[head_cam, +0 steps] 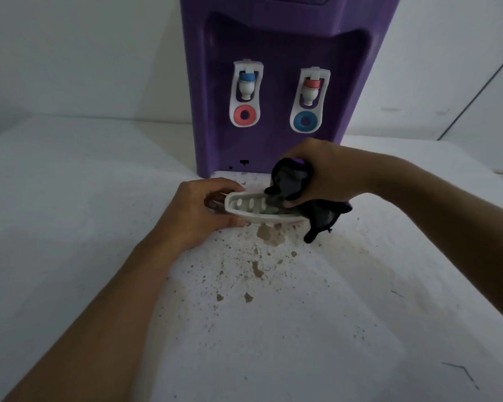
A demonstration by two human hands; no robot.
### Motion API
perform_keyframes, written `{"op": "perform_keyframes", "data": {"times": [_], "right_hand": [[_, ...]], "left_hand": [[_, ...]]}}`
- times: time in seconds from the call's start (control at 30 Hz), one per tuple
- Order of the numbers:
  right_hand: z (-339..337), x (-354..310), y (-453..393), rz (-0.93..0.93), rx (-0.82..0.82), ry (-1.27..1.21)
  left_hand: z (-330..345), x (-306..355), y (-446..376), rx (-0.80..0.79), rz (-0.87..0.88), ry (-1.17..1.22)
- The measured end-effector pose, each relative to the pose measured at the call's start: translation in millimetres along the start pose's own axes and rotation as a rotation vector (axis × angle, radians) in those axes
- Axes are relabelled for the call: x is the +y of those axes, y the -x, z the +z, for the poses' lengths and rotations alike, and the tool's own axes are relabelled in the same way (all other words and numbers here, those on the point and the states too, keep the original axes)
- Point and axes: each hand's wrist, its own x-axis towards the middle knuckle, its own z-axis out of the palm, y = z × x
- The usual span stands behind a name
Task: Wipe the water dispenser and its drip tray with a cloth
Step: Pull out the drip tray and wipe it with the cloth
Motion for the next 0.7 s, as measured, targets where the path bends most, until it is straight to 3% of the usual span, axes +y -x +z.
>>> {"op": "perform_keyframes", "data": {"times": [0.2,0.53,0.7], "right_hand": [[23,-25,-37,0.098,0.101,-0.143],[51,-42,-50,0.423,0.080,-0.612],[54,-41,-51,0.420,0.222,-0.300]], "left_hand": [[-1,-1,0,-0.009,-0.019,0.048],[0,-7,-4,0.038,-0.071,0.014],[-3,-5,-3,-0.012,-0.113,0.069]]}}
